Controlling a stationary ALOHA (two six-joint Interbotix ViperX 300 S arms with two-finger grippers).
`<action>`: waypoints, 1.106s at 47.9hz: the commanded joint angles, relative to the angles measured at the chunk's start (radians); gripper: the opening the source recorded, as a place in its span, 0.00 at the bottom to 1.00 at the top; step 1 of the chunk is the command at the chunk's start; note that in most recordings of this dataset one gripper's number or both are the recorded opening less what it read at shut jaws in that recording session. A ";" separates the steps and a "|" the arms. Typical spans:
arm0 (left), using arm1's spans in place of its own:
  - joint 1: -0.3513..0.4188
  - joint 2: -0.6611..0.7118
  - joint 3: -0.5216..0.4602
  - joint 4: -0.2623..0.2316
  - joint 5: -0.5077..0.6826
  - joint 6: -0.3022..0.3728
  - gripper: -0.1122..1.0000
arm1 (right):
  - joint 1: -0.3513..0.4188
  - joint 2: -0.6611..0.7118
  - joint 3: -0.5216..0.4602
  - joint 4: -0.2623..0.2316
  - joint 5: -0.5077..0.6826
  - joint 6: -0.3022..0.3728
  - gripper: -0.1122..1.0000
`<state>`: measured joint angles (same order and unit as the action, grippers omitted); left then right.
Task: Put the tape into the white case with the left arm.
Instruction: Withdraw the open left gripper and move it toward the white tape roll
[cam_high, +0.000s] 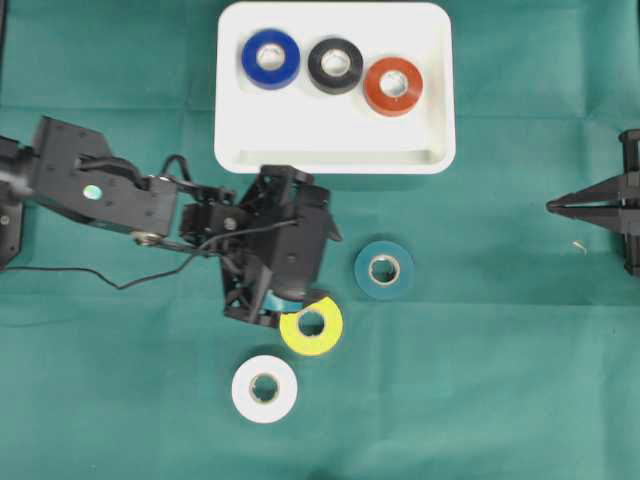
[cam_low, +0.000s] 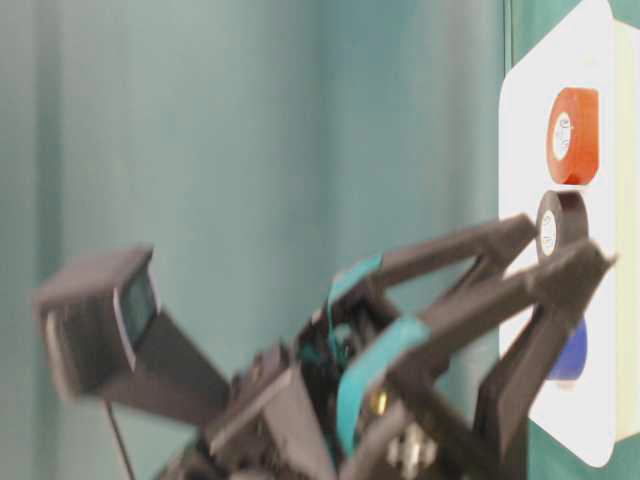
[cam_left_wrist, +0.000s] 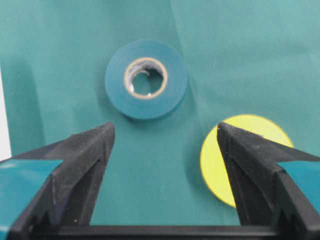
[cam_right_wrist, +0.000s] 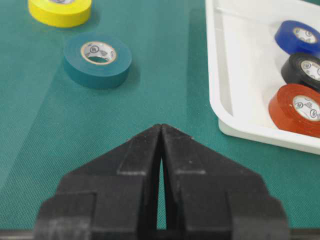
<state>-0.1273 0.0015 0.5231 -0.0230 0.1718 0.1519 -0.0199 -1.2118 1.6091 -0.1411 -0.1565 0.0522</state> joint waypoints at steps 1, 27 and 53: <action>0.000 -0.067 0.035 -0.003 -0.046 0.002 0.83 | -0.002 0.006 -0.009 -0.002 -0.008 0.002 0.02; -0.006 -0.250 0.316 -0.003 -0.282 -0.005 0.83 | -0.002 0.006 -0.009 -0.002 -0.008 0.002 0.02; -0.008 -0.322 0.396 -0.003 -0.288 -0.005 0.83 | -0.002 0.006 -0.009 -0.002 -0.009 0.002 0.02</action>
<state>-0.1304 -0.3068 0.9281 -0.0245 -0.1058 0.1488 -0.0199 -1.2118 1.6091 -0.1411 -0.1565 0.0522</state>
